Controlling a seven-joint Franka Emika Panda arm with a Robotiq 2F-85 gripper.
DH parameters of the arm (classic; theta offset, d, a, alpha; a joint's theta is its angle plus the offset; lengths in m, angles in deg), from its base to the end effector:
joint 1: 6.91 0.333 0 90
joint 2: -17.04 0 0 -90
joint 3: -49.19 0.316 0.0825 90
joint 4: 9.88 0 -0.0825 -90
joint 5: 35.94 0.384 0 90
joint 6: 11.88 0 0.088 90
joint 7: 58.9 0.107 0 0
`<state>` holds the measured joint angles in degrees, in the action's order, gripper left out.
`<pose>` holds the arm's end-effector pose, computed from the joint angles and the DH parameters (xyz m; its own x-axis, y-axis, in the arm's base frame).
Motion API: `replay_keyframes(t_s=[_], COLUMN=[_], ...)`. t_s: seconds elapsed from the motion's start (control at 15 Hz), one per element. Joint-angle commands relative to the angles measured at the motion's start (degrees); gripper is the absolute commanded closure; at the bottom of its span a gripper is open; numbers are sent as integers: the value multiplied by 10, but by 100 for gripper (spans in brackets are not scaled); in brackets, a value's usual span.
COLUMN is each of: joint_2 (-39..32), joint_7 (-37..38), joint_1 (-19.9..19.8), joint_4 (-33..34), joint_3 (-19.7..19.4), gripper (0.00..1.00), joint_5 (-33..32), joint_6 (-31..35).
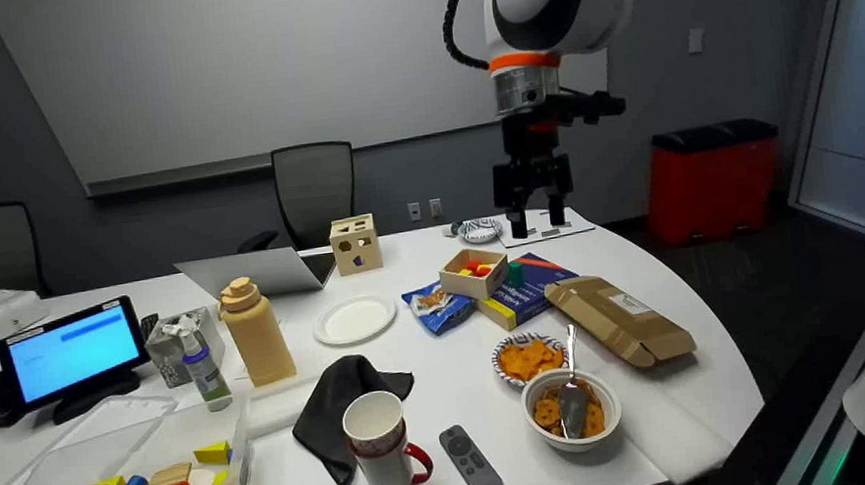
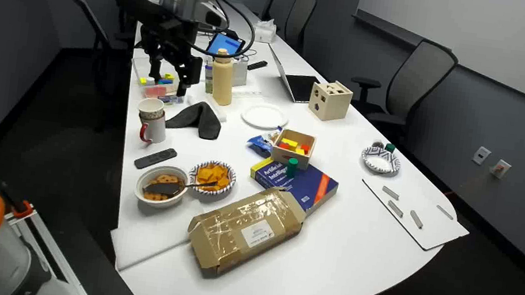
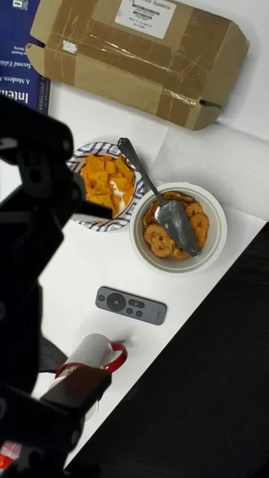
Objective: Open the cardboard box
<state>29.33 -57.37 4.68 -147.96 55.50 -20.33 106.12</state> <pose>0.4210 0.1511 0.3844 0.9769 0.1494 -0.1530 0.1190 -0.9743 -0.1915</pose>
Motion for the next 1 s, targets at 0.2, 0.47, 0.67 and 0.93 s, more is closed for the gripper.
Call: replay_keyframes(t_s=[0.2, 0.47, 0.67, 0.93], joint_2=[-23, -84, -140, -245], joint_7=[39, 172, 293, 445], joint_1=[-14, -37, -43, -25], joint_4=[16, 36, 59, 104], joint_3=[18, 38, 37, 10], gripper=[0, 0, 0, 0], joint_5=[-37, -170, -283, -422], joint_6=[5, 70, 101, 87])
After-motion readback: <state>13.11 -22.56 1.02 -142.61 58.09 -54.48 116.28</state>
